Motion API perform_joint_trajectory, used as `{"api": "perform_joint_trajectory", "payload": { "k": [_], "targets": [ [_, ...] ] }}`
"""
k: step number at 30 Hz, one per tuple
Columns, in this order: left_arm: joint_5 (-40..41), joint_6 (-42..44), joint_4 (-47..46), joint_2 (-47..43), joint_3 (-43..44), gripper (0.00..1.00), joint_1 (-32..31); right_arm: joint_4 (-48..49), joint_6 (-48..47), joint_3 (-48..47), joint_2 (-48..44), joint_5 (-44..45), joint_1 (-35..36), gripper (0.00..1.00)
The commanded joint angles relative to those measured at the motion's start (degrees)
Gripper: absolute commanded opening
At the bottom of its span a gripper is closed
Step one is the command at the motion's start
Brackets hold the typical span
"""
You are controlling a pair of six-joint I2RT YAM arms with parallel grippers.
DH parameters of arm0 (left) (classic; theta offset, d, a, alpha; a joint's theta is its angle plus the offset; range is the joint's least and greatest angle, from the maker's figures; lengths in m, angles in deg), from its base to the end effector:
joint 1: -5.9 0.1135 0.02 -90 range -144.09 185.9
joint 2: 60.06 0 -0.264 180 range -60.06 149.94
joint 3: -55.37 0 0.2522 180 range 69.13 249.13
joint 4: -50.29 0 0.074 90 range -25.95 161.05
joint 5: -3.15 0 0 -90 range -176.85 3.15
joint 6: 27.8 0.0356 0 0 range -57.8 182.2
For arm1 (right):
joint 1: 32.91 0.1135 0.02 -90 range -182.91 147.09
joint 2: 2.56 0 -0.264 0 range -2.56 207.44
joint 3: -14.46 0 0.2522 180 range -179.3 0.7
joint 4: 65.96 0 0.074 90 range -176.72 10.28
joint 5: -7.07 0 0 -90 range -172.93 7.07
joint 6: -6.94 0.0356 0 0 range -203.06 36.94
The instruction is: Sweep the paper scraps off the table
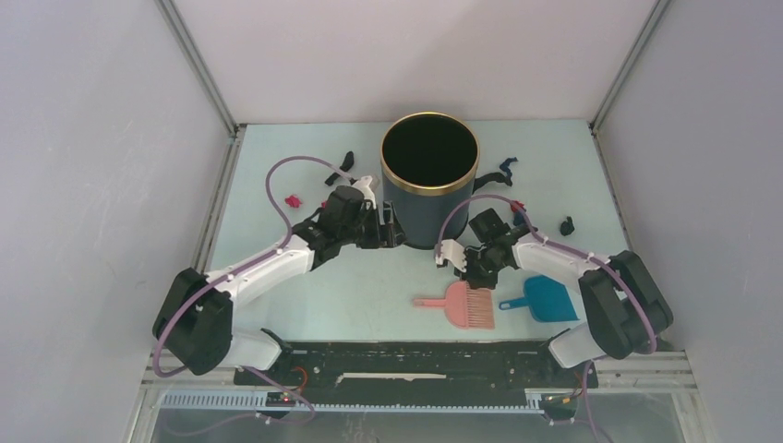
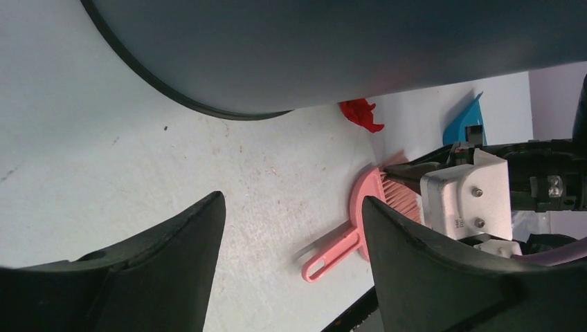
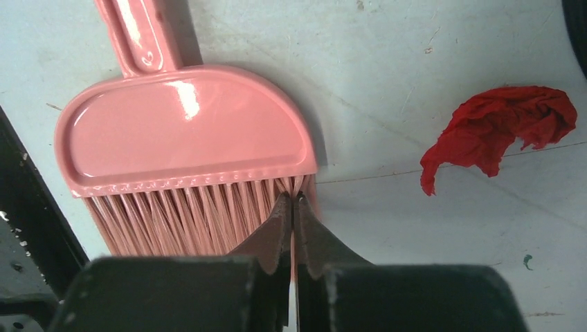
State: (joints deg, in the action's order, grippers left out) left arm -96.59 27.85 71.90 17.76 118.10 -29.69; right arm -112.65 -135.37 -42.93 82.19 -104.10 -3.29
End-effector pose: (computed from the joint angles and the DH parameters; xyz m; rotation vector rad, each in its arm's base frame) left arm 0.2366 -0.1767 0.2407 0.1252 2.3363 -0.8355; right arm 0.2104 0.1344 0.1574 -1.8685 2.0417 0.4307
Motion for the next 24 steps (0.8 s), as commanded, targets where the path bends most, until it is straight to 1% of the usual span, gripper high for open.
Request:
{"api": "perform_joint_trajectory", "payload": {
  "k": [1,3,8,10,12,15,18,21,22,24],
  "targets": [
    [-3.77,-2.87,-5.5,0.39,-1.3,0.79,0.39,-0.72,0.71,-0.66,-4.52,-3.13,0.23,0.0],
    [-5.02,-4.1,-7.38,1.33,-2.13,0.79,0.37,-1.04,0.65,-0.66,-7.87,-4.77,0.01,0.0],
    [-11.7,-7.89,-18.54,3.8,-5.59,0.77,-0.48,-2.36,0.63,-0.65,-13.98,-8.55,-0.25,0.0],
    [-14.91,-7.0,-20.66,5.46,-5.28,0.77,-1.67,-2.74,0.55,-0.65,-15.43,-10.03,-0.5,0.0],
    [-18.99,-5.52,-20.76,7.55,-3.98,0.77,-3.37,-2.73,0.42,-0.65,-15.9,-10.5,-0.85,0.0],
    [-22.35,-3.5,-22.5,9.78,-3.32,0.76,-7.45,-3.26,-0.23,-0.85,-14.78,-10.6,-1.12,0.0],
    [-22.84,0.38,-20.37,11.07,-2.3,0.74,-11.41,-3.84,-0.42,-1.1,-14.54,-11.44,-1.32,0.0],
    [-21.68,4.93,-15.73,12.19,-0.38,0.71,-14.89,-3.87,-0.26,-1.08,-15.23,-12.27,-1.83,0.0],
    [-20.52,6.14,-14.2,12.72,0.16,0.69,-15.67,-3.94,-0.25,-1.1,-15.59,-12.88,-2.17,0.0],
    [-20.73,7.18,-12.85,13.68,0.93,0.61,-16.49,-4.08,-0.18,-1.1,-16.03,-13.85,-2.89,0.0]
  ]
}}
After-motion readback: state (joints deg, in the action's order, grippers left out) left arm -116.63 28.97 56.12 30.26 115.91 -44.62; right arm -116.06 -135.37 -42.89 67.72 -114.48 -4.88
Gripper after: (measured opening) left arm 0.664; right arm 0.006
